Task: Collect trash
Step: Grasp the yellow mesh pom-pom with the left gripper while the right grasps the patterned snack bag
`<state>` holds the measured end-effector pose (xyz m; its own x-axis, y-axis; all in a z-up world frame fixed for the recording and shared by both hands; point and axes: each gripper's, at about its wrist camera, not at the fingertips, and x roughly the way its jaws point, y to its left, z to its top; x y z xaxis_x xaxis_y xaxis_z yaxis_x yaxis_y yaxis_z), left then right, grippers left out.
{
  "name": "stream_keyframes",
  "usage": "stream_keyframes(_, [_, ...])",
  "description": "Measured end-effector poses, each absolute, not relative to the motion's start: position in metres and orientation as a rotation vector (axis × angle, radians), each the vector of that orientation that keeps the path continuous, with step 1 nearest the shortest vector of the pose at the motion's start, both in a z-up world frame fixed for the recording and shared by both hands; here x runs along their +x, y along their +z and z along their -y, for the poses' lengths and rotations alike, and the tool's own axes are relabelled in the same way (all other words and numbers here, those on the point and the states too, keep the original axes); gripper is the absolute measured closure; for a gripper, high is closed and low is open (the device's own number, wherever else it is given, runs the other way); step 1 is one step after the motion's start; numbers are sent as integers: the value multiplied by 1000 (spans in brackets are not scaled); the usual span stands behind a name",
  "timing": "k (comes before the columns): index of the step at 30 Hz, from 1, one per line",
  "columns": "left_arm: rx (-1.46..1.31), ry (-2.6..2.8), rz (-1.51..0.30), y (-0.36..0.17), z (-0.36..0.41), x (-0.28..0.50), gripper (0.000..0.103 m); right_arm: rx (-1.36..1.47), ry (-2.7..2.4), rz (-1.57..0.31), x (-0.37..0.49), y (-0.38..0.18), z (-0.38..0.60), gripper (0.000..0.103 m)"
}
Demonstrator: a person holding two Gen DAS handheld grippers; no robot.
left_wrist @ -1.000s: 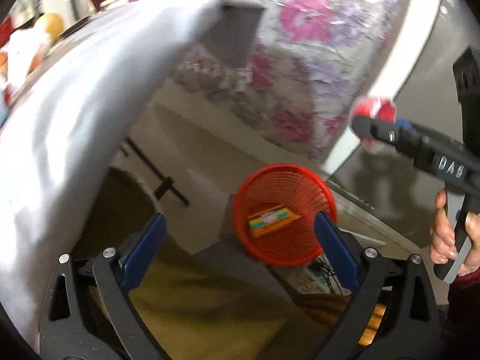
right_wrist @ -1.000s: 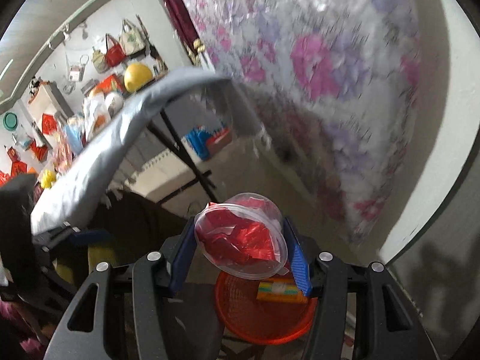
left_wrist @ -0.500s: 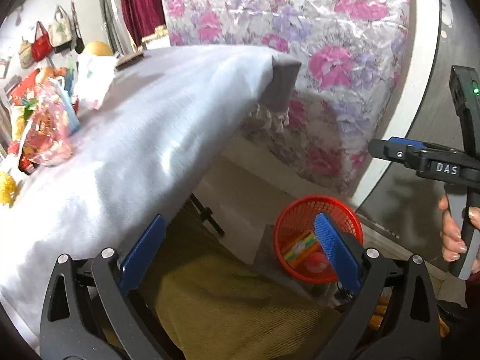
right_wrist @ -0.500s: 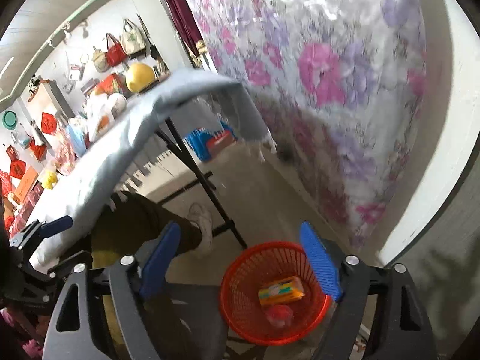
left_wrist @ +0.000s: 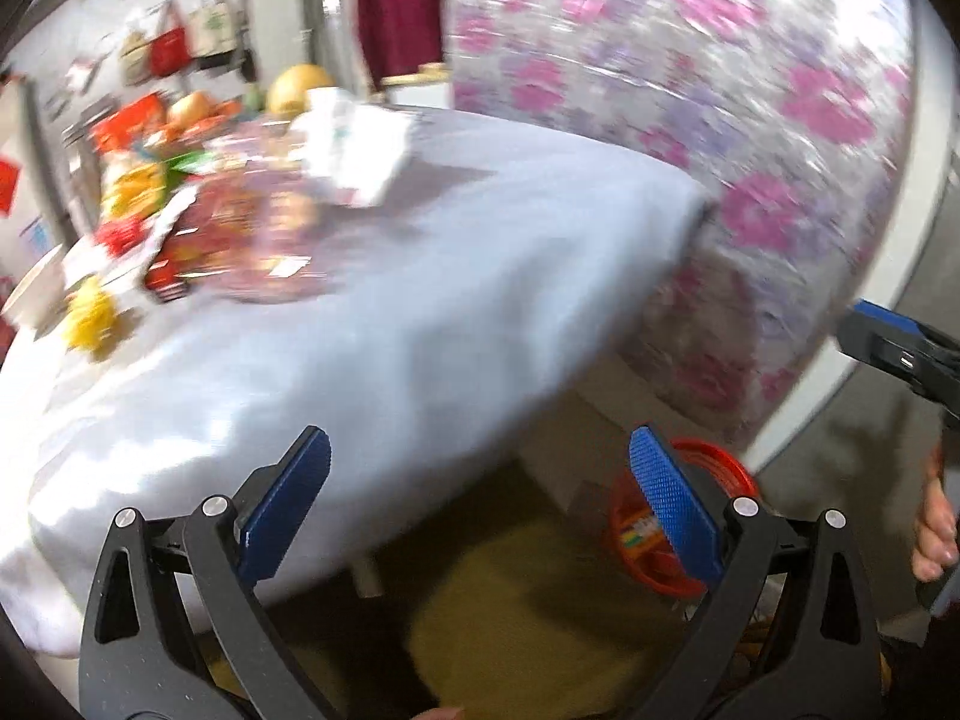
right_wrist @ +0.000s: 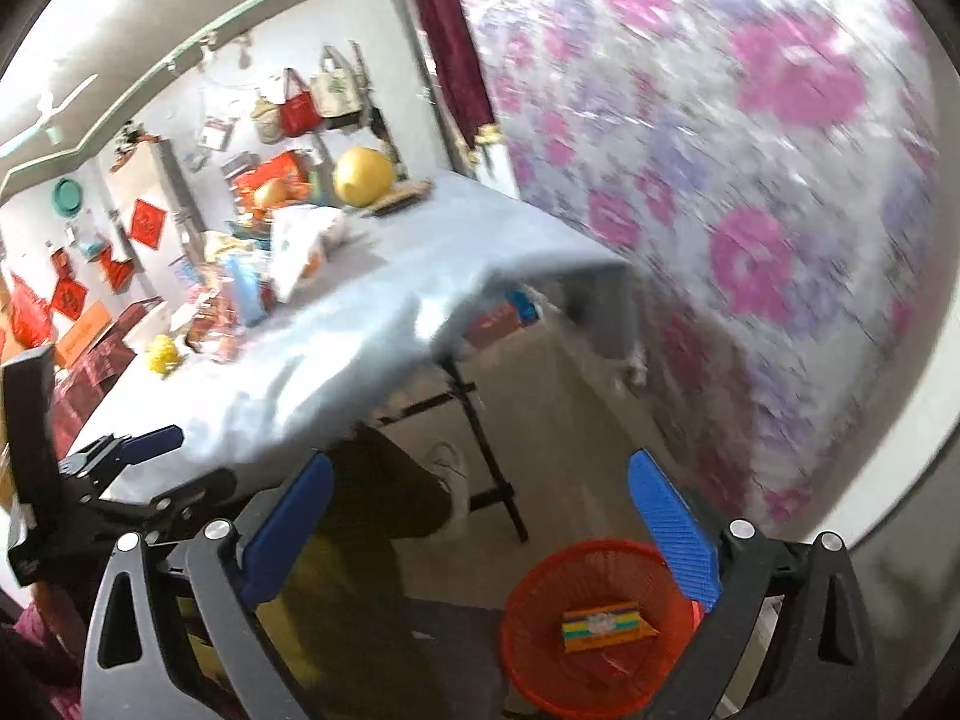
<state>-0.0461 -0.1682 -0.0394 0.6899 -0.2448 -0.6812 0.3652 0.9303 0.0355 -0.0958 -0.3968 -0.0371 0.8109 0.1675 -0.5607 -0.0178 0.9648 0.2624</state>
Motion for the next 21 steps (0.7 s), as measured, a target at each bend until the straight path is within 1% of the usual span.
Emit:
stream_keyframes(9, [0,-129,-670,-9,59,-18,7,217,281,-632,-50,-17,315,6])
stream_keyframes(13, [-48,-31,-674,-4,12,1,7,198,353,-640,-24,-11,277,6])
stream_keyframes(21, [-104,40,-681,1,-39,33,7,153,436,-684,36,-10,214,6])
